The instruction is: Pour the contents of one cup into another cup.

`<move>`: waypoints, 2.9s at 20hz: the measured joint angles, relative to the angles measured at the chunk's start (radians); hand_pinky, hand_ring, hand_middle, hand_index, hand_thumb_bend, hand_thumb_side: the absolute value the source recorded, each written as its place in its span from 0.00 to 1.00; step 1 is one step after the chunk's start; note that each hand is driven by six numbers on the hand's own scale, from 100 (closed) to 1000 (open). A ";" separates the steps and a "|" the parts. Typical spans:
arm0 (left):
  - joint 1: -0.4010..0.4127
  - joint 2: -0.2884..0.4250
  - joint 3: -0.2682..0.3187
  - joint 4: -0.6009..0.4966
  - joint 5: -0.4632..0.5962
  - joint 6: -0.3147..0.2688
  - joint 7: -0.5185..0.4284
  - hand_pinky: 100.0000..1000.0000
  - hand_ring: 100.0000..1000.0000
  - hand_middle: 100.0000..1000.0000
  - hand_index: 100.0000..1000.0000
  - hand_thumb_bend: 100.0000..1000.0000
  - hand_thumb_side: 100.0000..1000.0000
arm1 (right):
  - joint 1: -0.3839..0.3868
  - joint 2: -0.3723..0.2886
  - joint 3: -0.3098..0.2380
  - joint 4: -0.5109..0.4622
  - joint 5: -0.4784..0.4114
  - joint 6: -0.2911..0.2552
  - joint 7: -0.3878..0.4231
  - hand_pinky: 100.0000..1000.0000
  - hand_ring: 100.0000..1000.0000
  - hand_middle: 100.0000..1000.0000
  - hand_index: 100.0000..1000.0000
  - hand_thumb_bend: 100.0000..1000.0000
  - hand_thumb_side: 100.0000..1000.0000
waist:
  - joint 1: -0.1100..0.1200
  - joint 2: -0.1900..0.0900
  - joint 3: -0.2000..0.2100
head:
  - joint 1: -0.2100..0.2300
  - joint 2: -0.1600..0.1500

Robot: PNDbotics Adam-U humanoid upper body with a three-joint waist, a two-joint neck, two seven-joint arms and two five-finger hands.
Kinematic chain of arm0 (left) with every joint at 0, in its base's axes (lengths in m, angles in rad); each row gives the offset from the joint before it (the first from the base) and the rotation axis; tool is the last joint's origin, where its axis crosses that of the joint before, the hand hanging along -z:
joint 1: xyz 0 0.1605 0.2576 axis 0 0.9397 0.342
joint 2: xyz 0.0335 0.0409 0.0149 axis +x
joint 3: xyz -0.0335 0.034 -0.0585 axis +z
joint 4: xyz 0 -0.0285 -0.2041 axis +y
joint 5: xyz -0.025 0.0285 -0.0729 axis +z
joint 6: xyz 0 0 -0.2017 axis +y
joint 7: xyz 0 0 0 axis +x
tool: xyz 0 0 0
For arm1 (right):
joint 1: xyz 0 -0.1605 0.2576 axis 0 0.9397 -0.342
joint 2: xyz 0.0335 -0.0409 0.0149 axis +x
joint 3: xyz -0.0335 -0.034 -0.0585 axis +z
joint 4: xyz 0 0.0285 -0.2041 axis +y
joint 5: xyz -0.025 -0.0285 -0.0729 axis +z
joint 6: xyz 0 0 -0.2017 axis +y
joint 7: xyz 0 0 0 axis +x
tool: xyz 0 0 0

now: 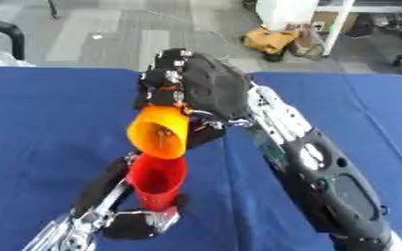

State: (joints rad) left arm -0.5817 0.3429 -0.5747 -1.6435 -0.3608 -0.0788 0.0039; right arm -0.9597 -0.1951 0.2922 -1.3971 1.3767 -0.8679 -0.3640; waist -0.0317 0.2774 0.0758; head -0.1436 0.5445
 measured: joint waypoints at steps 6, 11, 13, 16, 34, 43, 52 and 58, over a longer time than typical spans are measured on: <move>0.000 0.000 0.000 0.000 0.000 0.001 -0.001 0.49 0.30 0.33 0.53 0.00 0.55 | 0.000 -0.001 0.002 0.003 0.002 0.002 -0.002 0.40 0.37 0.42 0.55 0.00 0.24 | 0.000 0.000 0.000 | 0.000 0.000; 0.000 0.000 0.000 0.001 0.000 0.000 -0.003 0.49 0.30 0.33 0.53 0.00 0.55 | 0.000 -0.002 0.003 0.006 -0.011 -0.003 0.003 0.39 0.35 0.38 0.50 0.00 0.22 | 0.000 0.000 0.000 | 0.000 0.000; 0.000 0.000 0.000 0.001 0.000 0.000 -0.003 0.49 0.30 0.33 0.53 0.00 0.55 | 0.000 -0.002 0.005 0.008 -0.024 -0.007 0.006 0.39 0.35 0.39 0.50 0.00 0.22 | 0.000 0.000 0.000 | 0.000 0.000; 0.000 0.000 0.000 0.001 0.000 -0.001 -0.004 0.49 0.30 0.33 0.53 0.00 0.55 | 0.000 -0.002 0.005 0.009 -0.039 -0.013 0.013 0.39 0.35 0.39 0.50 0.00 0.24 | 0.000 0.000 0.000 | 0.000 0.000; 0.000 0.000 0.000 -0.004 0.000 -0.003 -0.006 0.49 0.30 0.33 0.54 0.00 0.55 | -0.009 -0.007 0.017 -0.003 -0.016 -0.015 0.015 0.40 0.37 0.40 0.51 0.00 0.34 | 0.000 0.000 -0.001 | 0.000 0.000; 0.000 0.001 0.000 -0.004 0.000 -0.003 -0.006 0.49 0.30 0.33 0.54 0.00 0.55 | -0.010 -0.007 0.024 -0.005 0.047 0.008 -0.008 0.41 0.37 0.40 0.51 0.00 0.41 | 0.000 0.000 -0.001 | 0.000 0.000; 0.001 0.001 0.001 -0.004 0.001 -0.003 -0.006 0.49 0.30 0.33 0.54 0.00 0.55 | -0.013 -0.007 0.025 -0.003 0.097 0.030 -0.030 0.41 0.38 0.41 0.51 0.00 0.43 | 0.000 0.000 -0.001 | 0.000 0.000; 0.001 0.001 0.002 -0.004 0.003 -0.003 -0.006 0.49 0.30 0.33 0.54 0.00 0.55 | -0.017 -0.007 0.027 -0.003 0.125 0.043 -0.043 0.41 0.39 0.42 0.51 0.00 0.44 | 0.000 0.000 -0.001 | 0.000 0.000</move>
State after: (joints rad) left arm -0.5811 0.3440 -0.5729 -1.6471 -0.3583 -0.0821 -0.0025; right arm -0.9768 -0.2019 0.3193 -1.4000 1.5017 -0.8249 -0.4074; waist -0.0321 0.2773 0.0753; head -0.1436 0.5445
